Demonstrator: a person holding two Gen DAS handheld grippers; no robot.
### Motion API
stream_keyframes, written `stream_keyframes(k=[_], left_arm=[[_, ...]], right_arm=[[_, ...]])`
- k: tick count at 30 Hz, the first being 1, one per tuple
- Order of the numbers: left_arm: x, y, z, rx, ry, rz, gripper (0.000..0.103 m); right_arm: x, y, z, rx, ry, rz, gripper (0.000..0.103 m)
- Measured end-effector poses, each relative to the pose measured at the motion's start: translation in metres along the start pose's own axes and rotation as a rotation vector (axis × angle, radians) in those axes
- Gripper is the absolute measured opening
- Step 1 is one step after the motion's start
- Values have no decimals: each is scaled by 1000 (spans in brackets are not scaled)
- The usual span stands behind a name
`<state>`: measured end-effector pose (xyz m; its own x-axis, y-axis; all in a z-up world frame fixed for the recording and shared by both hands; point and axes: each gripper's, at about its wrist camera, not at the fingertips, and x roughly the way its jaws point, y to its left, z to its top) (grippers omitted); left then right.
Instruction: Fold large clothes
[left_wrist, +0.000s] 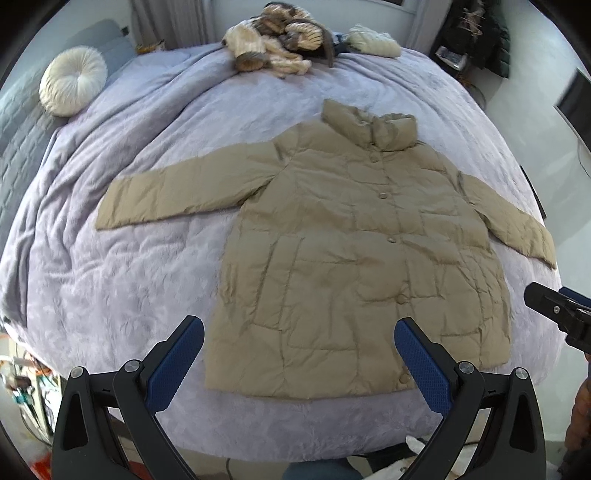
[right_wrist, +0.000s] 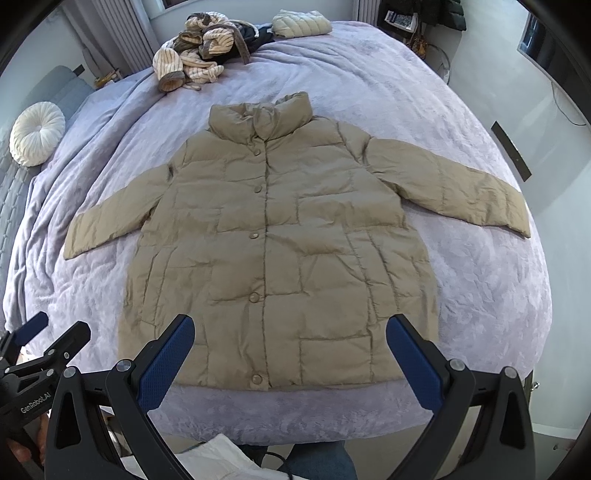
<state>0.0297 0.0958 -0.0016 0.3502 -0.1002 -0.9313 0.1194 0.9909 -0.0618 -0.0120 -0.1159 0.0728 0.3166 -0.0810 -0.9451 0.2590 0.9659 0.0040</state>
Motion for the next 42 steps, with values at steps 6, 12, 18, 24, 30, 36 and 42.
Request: stream_keyframes(k=[6,12,18,24,30,36,42], left_arm=[[36,53,15,-111,-1,-23,103],[103,136,39,-298,-31,-33,103],[185,228,65,-513,-62,-36,103],[242,300,86,-701,-120,-71,103],[285,337,97,-823,-125,-117,103],[299,341,110,-816,-168,-79,102],[299,335,123,-732,-197,-124,13]], right_arm=[[30,27,20,-34,44,65,103],[80,61,51,-75,104,171,103],[154,109,81,-129,142,270,103],[221,165,120,-180,147,290,103],[264,206,159,-208,114,324,102],[309,235,178,-213,103,342,28],[345,249,170,-274,115,270,24]])
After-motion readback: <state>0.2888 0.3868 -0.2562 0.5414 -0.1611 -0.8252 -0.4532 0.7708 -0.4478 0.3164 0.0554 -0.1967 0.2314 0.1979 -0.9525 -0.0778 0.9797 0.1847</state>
